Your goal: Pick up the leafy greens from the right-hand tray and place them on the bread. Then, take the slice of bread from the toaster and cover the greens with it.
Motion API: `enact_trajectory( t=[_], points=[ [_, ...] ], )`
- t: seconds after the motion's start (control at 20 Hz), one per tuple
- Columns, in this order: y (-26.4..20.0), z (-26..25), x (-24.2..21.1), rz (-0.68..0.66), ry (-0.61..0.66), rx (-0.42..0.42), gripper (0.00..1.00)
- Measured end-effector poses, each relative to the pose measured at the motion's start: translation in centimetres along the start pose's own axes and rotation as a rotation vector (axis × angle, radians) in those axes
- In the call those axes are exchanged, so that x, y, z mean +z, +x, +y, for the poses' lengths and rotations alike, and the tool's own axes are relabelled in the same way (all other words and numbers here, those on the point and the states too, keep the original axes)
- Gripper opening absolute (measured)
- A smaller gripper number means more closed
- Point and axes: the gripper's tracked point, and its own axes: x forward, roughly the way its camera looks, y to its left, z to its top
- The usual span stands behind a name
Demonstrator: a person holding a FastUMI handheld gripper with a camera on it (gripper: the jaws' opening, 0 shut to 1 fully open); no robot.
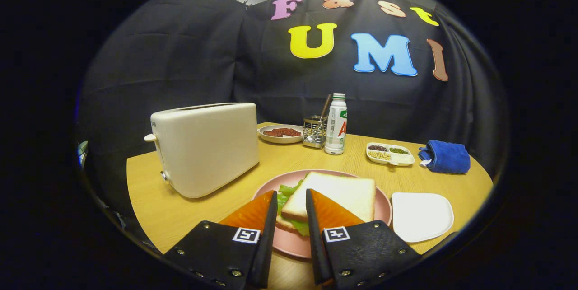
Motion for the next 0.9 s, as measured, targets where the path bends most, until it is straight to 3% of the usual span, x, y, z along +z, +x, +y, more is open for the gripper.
enact_trajectory(
  t=[0.3, 0.5, 0.7, 0.9],
  points=[
    [-0.2, 0.1, 0.4, -0.018, -0.008, 0.003, 0.37],
    [-1.4, -0.8, 3.4, -0.069, 0.021, 0.013, 0.37],
    [-3.9, -4.8, 7.6, -0.142, 0.004, -0.037, 0.37],
    [-7.4, -11.8, 10.6, -0.206, -0.015, -0.146, 0.37]
  ],
)
